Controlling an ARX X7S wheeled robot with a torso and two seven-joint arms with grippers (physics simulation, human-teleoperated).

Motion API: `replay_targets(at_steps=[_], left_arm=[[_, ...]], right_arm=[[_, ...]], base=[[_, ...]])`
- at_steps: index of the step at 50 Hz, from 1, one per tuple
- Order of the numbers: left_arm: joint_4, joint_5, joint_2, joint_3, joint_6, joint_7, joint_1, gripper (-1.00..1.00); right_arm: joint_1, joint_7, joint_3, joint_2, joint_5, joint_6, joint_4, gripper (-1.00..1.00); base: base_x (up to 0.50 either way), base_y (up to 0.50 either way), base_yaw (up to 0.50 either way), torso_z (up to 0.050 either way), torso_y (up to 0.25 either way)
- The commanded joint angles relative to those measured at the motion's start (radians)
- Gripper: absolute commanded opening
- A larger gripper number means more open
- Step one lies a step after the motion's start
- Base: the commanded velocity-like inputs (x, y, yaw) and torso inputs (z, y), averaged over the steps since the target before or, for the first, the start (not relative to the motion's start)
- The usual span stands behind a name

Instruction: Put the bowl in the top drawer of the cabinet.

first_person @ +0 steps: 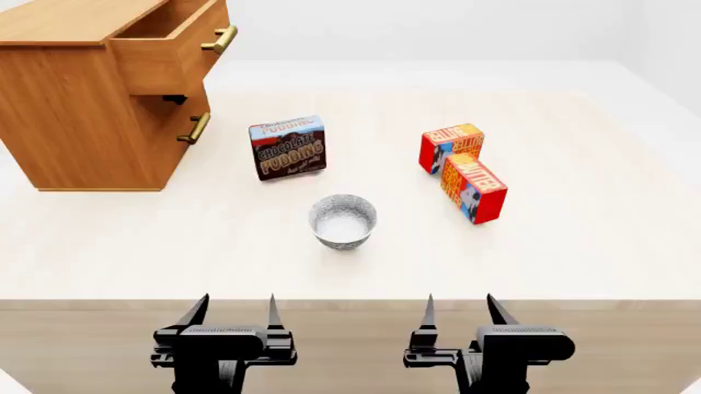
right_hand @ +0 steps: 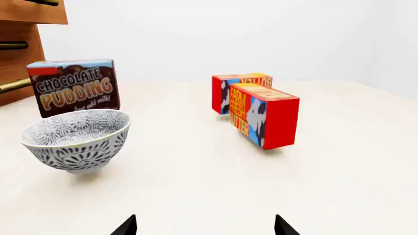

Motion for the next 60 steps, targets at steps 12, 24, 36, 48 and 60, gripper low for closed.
replay_targets(at_steps=[12, 24, 36, 48, 60], left_arm=[[0.062, -0.069, -0.051, 0.035, -0.038, -0.053, -0.005, 1.0], [0.12, -0.096, -0.072, 0.041, -0.06, -0.077, -0.006, 1.0], [0.124, -0.11, -0.089, 0.053, -0.065, -0.096, -0.013, 1.0], [0.145, -0.125, -0.106, 0.062, -0.077, -0.115, -0.021, 1.0], [0.231, -0.117, -0.142, 0.071, -0.139, -0.139, -0.055, 1.0]], right_arm=[[0.002, 0.066, -0.062, 0.048, 0.031, 0.036, -0.054, 1.0], [-0.007, 0.094, -0.078, 0.068, 0.045, 0.045, -0.095, 1.0], [-0.01, 0.117, -0.092, 0.084, 0.057, 0.043, -0.104, 1.0], [-0.017, 0.135, -0.102, 0.099, 0.068, 0.053, -0.131, 1.0], [-0.016, 0.16, -0.11, 0.124, 0.068, 0.111, -0.199, 1.0]], base=[[0.0, 0.0, 0.0, 0.0, 0.0], [0.0, 0.0, 0.0, 0.012, 0.0], [0.0, 0.0, 0.0, 0.05, 0.0], [0.0, 0.0, 0.0, 0.05, 0.0], [0.0, 0.0, 0.0, 0.05, 0.0]])
